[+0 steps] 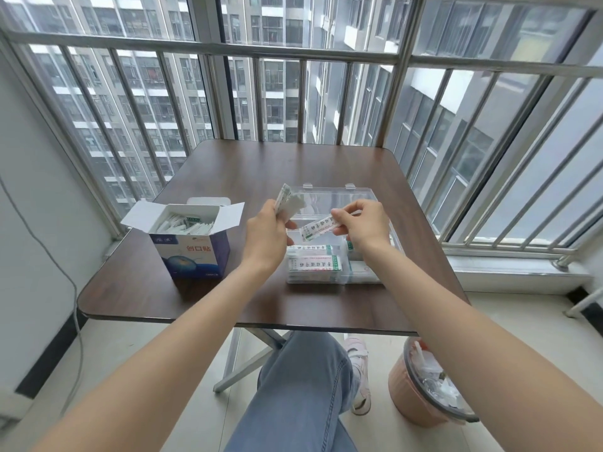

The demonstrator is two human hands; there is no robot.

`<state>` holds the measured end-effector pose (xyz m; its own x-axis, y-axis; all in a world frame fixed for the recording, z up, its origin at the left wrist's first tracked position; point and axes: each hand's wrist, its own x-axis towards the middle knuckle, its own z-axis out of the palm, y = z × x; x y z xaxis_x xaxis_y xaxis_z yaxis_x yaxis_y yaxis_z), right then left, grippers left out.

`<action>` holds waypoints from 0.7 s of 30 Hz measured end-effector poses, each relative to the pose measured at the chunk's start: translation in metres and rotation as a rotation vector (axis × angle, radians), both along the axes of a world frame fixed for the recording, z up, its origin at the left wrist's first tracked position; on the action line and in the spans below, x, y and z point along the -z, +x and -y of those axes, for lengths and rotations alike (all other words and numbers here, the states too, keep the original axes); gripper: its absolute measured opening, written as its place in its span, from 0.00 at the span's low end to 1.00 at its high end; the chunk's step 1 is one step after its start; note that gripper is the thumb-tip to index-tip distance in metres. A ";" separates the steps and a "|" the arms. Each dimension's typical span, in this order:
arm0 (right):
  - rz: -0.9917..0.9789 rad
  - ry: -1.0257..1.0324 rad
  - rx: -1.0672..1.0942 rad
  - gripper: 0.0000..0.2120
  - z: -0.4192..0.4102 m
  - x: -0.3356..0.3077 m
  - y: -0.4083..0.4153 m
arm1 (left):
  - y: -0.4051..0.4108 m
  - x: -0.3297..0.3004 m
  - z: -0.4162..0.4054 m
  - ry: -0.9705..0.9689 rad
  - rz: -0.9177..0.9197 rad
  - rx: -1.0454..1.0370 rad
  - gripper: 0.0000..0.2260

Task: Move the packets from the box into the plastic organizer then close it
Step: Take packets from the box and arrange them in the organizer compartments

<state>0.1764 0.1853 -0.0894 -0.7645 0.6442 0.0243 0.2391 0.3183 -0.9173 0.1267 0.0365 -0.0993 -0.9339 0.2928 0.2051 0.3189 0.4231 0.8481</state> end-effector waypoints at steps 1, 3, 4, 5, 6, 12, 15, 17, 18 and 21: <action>0.017 0.039 -0.003 0.09 0.001 0.001 -0.002 | -0.001 0.000 0.000 -0.009 -0.001 -0.002 0.08; 0.065 0.113 -0.019 0.09 0.006 0.005 -0.006 | -0.003 0.002 0.001 -0.031 0.010 0.001 0.08; 0.101 0.157 -0.023 0.10 0.008 0.007 -0.008 | -0.003 0.003 0.002 -0.046 0.017 0.010 0.09; 0.148 0.209 -0.019 0.10 0.010 0.009 -0.009 | -0.004 0.004 0.002 -0.071 0.019 0.020 0.09; 0.198 0.264 -0.016 0.09 0.013 0.009 -0.009 | -0.006 0.005 0.002 -0.099 0.016 0.028 0.09; 0.352 0.514 -0.068 0.14 0.023 0.006 -0.004 | -0.013 0.010 -0.002 -0.184 0.022 0.032 0.09; 0.394 0.622 -0.107 0.13 0.022 0.008 -0.004 | -0.013 0.010 -0.004 -0.187 0.036 0.035 0.09; 0.416 0.692 -0.130 0.12 0.023 0.007 -0.005 | -0.013 0.011 -0.005 -0.195 0.047 0.035 0.09; 0.428 0.725 -0.146 0.11 0.023 0.008 -0.005 | -0.013 0.011 -0.005 -0.201 0.055 0.035 0.09; 0.451 0.812 -0.176 0.11 0.023 0.008 -0.006 | -0.013 0.011 -0.005 -0.194 0.059 0.031 0.09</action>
<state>0.1700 0.1620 -0.0972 -0.8958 0.4346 0.0927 0.4050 0.8844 -0.2320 0.1140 0.0416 -0.1101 -0.9324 0.3505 0.0877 0.2869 0.5708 0.7693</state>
